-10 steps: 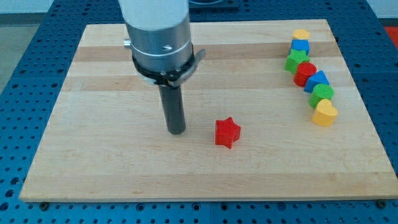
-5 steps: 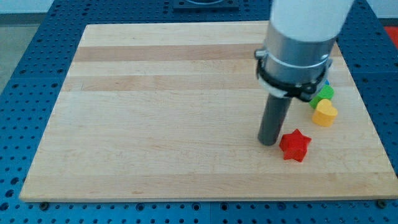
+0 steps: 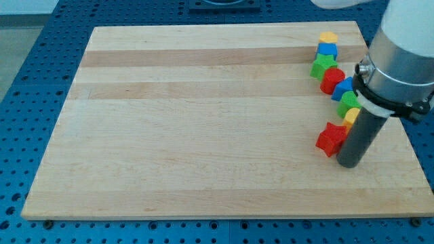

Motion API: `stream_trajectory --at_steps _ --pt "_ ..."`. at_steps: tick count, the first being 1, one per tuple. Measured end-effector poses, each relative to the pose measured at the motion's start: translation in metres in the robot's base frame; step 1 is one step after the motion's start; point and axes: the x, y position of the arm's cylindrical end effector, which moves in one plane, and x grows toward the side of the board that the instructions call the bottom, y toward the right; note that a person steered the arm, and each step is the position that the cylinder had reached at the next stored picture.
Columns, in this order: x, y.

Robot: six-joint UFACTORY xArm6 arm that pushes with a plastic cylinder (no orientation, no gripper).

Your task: Move the red star to the bottom of the yellow heart

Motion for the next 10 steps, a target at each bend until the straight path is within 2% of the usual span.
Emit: stream_trajectory --at_steps 1,2,3,4,5,7,8,10 --pt "0.016 -0.028" --pt "0.017 -0.092" --pt "-0.004 -0.111" --pt "-0.03 -0.104" --pt "-0.044 -0.07" --pt "-0.044 0.008" --pt "-0.036 0.008" --pt "0.024 0.01"
